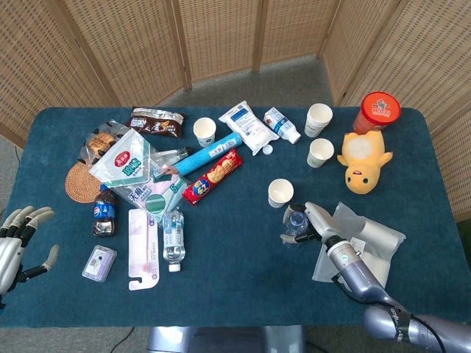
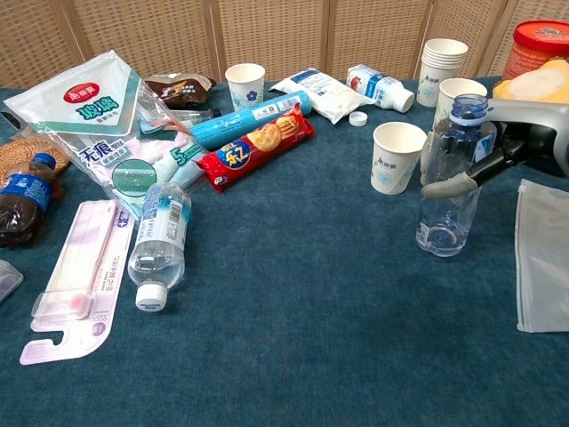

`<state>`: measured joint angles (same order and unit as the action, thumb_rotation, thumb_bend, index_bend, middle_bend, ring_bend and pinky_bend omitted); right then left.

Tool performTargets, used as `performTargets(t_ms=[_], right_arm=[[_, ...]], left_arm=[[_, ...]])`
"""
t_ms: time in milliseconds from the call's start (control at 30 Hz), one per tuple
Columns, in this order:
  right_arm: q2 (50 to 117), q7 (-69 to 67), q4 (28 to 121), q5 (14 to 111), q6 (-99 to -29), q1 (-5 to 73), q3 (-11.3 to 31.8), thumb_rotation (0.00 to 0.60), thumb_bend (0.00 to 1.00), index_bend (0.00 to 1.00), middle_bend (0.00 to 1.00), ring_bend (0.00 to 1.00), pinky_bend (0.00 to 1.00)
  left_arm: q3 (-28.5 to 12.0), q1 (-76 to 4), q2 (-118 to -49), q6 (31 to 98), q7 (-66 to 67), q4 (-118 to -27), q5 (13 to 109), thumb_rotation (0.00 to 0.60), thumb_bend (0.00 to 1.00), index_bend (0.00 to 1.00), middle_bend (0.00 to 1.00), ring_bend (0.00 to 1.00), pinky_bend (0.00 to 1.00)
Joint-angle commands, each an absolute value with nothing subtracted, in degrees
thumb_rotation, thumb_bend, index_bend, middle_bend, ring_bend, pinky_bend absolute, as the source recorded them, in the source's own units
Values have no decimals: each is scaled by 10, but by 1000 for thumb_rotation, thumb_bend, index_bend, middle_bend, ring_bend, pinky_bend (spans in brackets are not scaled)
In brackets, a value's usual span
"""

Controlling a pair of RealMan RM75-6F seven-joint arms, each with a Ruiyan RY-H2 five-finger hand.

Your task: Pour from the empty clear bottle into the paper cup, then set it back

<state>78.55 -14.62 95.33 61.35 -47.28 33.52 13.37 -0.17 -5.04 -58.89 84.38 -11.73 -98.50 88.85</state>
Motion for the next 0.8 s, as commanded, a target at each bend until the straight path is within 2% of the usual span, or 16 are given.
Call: performTargets(t_ms=[33, 367, 533, 800], right_arm=[[787, -153, 950, 619, -473, 334, 133, 600, 224, 582, 570, 429, 247], [783, -192, 937, 651, -462, 327, 123, 600, 218, 539, 554, 397, 204], [779, -210, 933, 666, -457, 326, 120, 600, 215, 487, 509, 381, 138], [770, -231, 933, 680, -452, 325, 118, 600, 210, 428, 484, 356, 101]], left_arm=[[-1, -50, -589, 845, -117, -986, 889, 329, 490, 149, 171, 86, 45], [-2, -50, -587, 846, -115, -989, 891, 328, 491, 149, 171, 86, 45], [-3, -50, -587, 847, -114, -990, 890, 328, 489, 149, 171, 86, 45], [-3, -50, -585, 847, -112, -992, 890, 332, 490, 149, 171, 86, 45]])
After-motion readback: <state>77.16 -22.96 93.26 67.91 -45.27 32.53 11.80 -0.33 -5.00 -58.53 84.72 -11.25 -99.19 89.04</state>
